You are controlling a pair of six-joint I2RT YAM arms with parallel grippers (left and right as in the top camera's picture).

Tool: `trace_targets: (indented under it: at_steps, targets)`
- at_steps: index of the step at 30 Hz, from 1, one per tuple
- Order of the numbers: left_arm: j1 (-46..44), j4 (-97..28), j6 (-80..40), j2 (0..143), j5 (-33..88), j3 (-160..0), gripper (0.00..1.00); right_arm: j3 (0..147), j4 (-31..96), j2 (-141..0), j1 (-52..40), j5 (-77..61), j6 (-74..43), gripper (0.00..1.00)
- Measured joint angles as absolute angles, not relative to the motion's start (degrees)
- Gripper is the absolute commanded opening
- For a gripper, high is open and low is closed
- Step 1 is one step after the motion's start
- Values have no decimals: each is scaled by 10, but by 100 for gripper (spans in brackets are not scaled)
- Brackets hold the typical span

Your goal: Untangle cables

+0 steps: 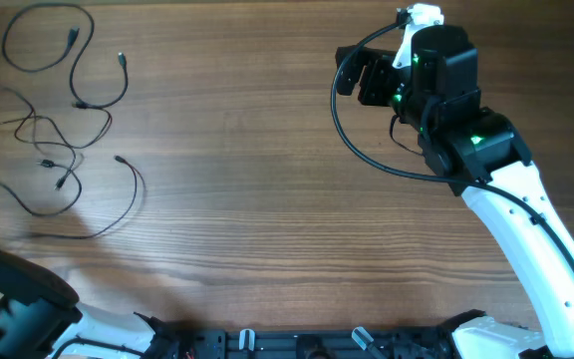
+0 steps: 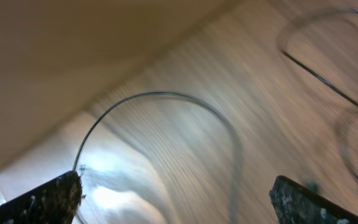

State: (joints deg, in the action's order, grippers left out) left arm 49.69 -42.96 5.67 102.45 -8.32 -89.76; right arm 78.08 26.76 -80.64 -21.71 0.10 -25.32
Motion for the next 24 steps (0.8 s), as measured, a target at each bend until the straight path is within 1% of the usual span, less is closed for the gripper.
trace_targets:
  at_steps: [1,7,8,10,12,14,15,18,23,24]
  targets:
    - [497,-440,57,1025,-61,-897,100,781,268,-806,-217,1,-253,100]
    - [495,-534,53,1025,246,-897,100,781,268,-807,-217,1,-255,100]
    - [492,-540,53,1026,283,-897,100,781,268,-807,-217,1,-256,100]
    - [480,-544,53,1027,316,-897,100,781,268,-807,-217,1,-260,100]
    - [458,-562,53,1032,311,-898,100,781,268,-807,-217,1,-264,100]
    - [432,-583,53,1042,279,-898,100,781,268,-807,-217,1,-268,100]
    - [414,-592,53,1049,241,-898,97,781,268,-807,-217,1,-268,100]
    - [367,-596,53,1076,141,-897,95,781,268,-807,-217,1,-270,100]
    - [315,-590,76,1118,-4,-897,91,781,274,-807,-217,1,-270,100]
    - [311,-586,80,1125,-25,-897,88,781,277,-807,-217,1,-270,100]
